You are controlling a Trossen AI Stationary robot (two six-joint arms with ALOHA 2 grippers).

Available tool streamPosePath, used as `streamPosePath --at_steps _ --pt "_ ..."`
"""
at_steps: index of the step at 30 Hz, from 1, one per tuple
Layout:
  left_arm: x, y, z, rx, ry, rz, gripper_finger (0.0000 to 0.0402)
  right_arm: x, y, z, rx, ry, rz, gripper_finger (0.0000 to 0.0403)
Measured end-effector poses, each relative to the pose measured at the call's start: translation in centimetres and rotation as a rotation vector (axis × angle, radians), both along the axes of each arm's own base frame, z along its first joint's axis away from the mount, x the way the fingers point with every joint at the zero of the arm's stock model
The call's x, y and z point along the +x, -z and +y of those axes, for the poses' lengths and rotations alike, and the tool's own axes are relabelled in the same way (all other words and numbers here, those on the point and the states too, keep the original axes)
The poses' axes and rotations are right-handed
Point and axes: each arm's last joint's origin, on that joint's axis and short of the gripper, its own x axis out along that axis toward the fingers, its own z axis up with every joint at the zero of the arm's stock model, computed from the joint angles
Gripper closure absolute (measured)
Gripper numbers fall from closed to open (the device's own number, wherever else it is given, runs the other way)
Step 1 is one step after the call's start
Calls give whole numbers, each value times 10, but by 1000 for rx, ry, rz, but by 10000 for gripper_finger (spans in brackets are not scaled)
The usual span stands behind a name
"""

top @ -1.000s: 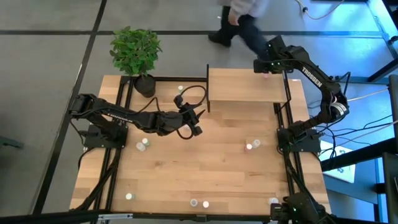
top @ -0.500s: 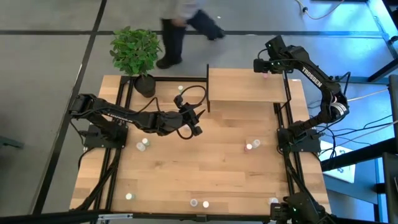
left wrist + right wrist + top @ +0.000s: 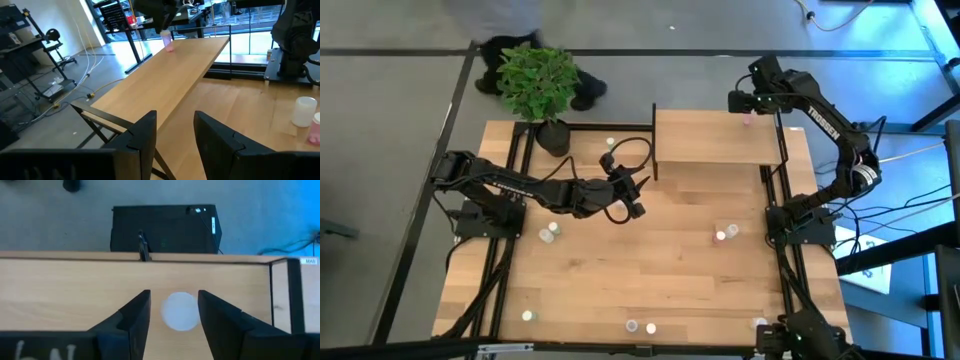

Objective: Pick and place medicine bottles onto shelf by color
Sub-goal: Put the top left pink pill bottle on the shelf, then put the top right white pill bottle on the shelf

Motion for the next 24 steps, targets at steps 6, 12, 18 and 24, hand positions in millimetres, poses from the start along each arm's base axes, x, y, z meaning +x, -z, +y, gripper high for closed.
streamPosePath --at_steps 6,12,18,24 --pt "0 0 0 0 0 0 278 -1 -16 2 -23 0 -11 235" --pt "0 1 0 7 1 15 278 1 -40 9 -85 -39 -36 235" --pt "-1 1 -5 35 23 43 278 7 -78 48 -236 -199 -86 235" --pt "-4 10 -15 -36 26 79 278 11 -104 98 -362 -400 -148 235"
